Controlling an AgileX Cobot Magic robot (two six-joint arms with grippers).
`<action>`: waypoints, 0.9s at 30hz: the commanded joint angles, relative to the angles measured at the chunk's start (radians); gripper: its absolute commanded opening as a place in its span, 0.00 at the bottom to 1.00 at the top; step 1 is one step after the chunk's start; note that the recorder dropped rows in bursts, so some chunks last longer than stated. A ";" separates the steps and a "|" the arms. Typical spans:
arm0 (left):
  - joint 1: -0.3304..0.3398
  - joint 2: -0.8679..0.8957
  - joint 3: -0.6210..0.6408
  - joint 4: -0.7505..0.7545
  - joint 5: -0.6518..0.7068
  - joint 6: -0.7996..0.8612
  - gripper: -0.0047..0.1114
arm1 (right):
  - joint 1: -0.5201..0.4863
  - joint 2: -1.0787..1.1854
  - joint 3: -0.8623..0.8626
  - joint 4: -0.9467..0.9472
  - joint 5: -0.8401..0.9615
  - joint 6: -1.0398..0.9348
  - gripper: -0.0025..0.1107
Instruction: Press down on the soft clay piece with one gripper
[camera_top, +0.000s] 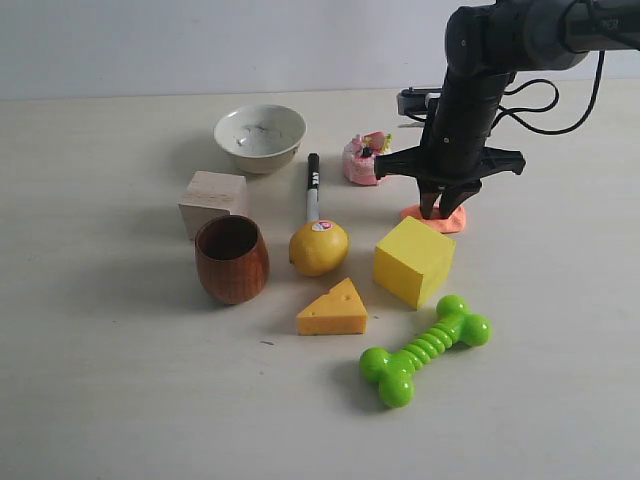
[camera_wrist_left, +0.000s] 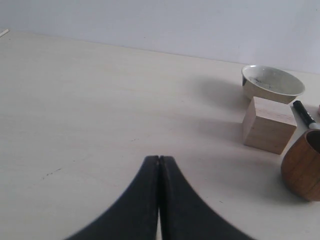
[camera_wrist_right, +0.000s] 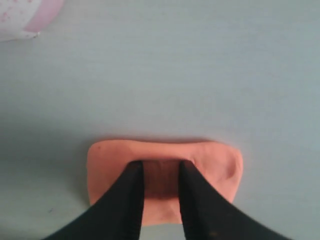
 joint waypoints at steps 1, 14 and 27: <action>0.002 -0.006 0.003 -0.010 -0.004 0.001 0.04 | 0.006 0.000 -0.008 0.027 -0.021 -0.009 0.28; 0.002 -0.006 0.003 -0.010 -0.004 0.001 0.04 | 0.006 0.000 -0.008 0.000 -0.021 -0.008 0.28; 0.002 -0.006 0.003 -0.010 -0.004 0.001 0.04 | 0.006 -0.032 -0.008 -0.028 -0.045 -0.008 0.19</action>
